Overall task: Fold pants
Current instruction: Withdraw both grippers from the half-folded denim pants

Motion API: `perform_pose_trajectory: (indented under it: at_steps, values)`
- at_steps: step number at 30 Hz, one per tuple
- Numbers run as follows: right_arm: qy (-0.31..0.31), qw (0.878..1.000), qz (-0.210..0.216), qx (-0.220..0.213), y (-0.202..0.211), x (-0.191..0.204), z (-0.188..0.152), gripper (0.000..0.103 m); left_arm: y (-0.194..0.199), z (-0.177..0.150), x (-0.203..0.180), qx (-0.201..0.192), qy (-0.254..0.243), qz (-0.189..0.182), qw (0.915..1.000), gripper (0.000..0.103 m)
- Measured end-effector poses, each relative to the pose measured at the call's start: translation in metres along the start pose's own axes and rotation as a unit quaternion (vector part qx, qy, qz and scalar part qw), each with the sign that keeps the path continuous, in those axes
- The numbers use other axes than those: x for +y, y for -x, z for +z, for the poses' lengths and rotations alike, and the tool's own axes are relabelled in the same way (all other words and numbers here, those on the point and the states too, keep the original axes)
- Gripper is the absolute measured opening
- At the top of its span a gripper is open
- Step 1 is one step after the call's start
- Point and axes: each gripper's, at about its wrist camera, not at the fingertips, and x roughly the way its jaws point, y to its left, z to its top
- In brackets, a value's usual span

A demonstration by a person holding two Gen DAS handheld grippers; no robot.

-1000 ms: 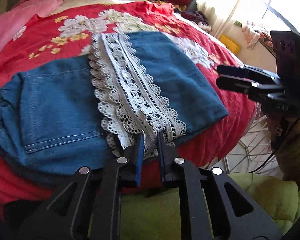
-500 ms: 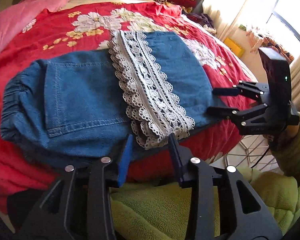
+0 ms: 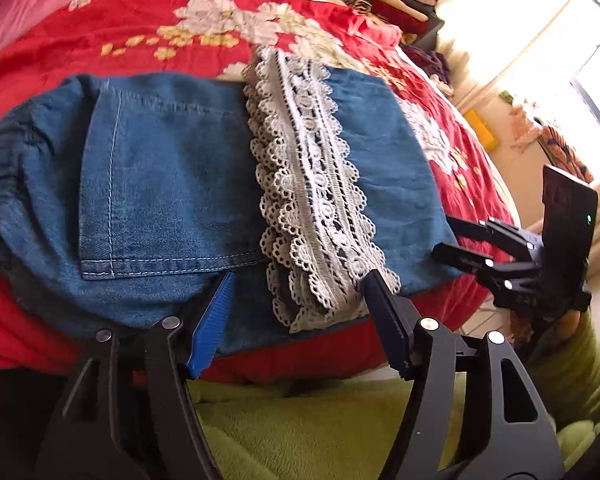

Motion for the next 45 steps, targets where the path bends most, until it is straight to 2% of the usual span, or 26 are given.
perform_pose_trajectory:
  at_steps: [1,2,3,4,6,8,9,10,12,16,19,26,27,31,34,35,37,40,45]
  values:
    - [0.000,1.000,0.002,-0.001,-0.002,0.000,0.000,0.061,-0.002,0.000,-0.001,0.000,0.001,-0.002,1.0000,0.054]
    - [-0.001,1.000,0.003,-0.002,-0.004,-0.001,0.000,0.061,-0.005,0.000,-0.005,0.001,-0.002,-0.002,1.0000,0.037]
    - [-0.003,1.000,0.004,-0.002,-0.005,-0.002,-0.001,0.060,-0.007,-0.001,-0.009,0.007,-0.010,-0.007,0.9999,0.027]
    - [-0.003,1.000,0.001,-0.002,-0.005,-0.003,-0.001,0.053,-0.008,-0.004,-0.017,0.011,-0.028,-0.002,0.9995,0.022]
    - [0.004,1.000,0.002,0.000,0.000,-0.002,-0.002,0.041,-0.005,-0.010,-0.029,0.017,-0.065,0.016,0.9976,0.022]
    - [0.010,1.000,-0.001,0.001,0.002,-0.002,-0.004,0.039,-0.002,-0.015,-0.032,0.023,-0.072,0.008,0.9971,0.022]
    - [0.010,1.000,-0.002,0.002,0.002,-0.002,-0.006,0.039,-0.002,-0.016,-0.030,0.023,-0.075,0.016,0.9968,0.024]
    - [0.007,1.000,-0.002,0.003,0.001,-0.003,-0.008,0.039,-0.004,-0.014,-0.026,0.020,-0.068,0.024,0.9972,0.031]
    - [0.008,1.000,-0.007,0.003,-0.001,-0.001,-0.008,0.039,-0.005,-0.012,-0.019,0.018,-0.052,0.023,0.9982,0.033]
    - [0.014,1.000,-0.012,0.005,0.003,0.001,-0.007,0.040,-0.001,-0.011,-0.021,0.008,-0.059,0.030,0.9978,0.039]
    - [0.020,1.000,-0.017,-0.011,0.013,0.004,-0.004,0.040,0.004,-0.010,-0.020,-0.002,-0.060,0.038,0.9975,0.043]
    - [0.030,0.998,-0.024,-0.047,0.030,0.011,0.006,0.053,0.016,-0.008,-0.019,-0.025,-0.067,0.059,0.9957,0.053]
    - [0.032,0.998,-0.026,-0.052,0.033,0.013,0.007,0.059,0.019,-0.008,-0.019,-0.030,-0.067,0.063,0.9953,0.055]
    - [0.036,0.997,-0.030,-0.067,0.039,0.017,0.014,0.072,0.027,-0.006,-0.017,-0.046,-0.069,0.074,0.9938,0.067]
    - [0.035,0.996,-0.032,-0.079,0.045,0.020,0.019,0.075,0.033,-0.005,-0.016,-0.055,-0.068,0.079,0.9930,0.077]
    - [0.035,0.995,-0.033,-0.082,0.046,0.021,0.021,0.078,0.034,-0.005,-0.016,-0.057,-0.068,0.081,0.9927,0.083]
    - [0.034,0.994,-0.036,-0.093,0.051,0.023,0.024,0.086,0.038,-0.004,-0.015,-0.064,-0.066,0.088,0.9918,0.088]
    - [0.037,0.993,-0.037,-0.103,0.056,0.026,0.029,0.086,0.045,-0.002,-0.013,-0.075,-0.060,0.096,0.9907,0.093]
    - [0.046,0.993,-0.033,-0.102,0.053,0.034,0.034,0.086,0.056,0.000,-0.010,-0.091,-0.058,0.111,0.9880,0.093]
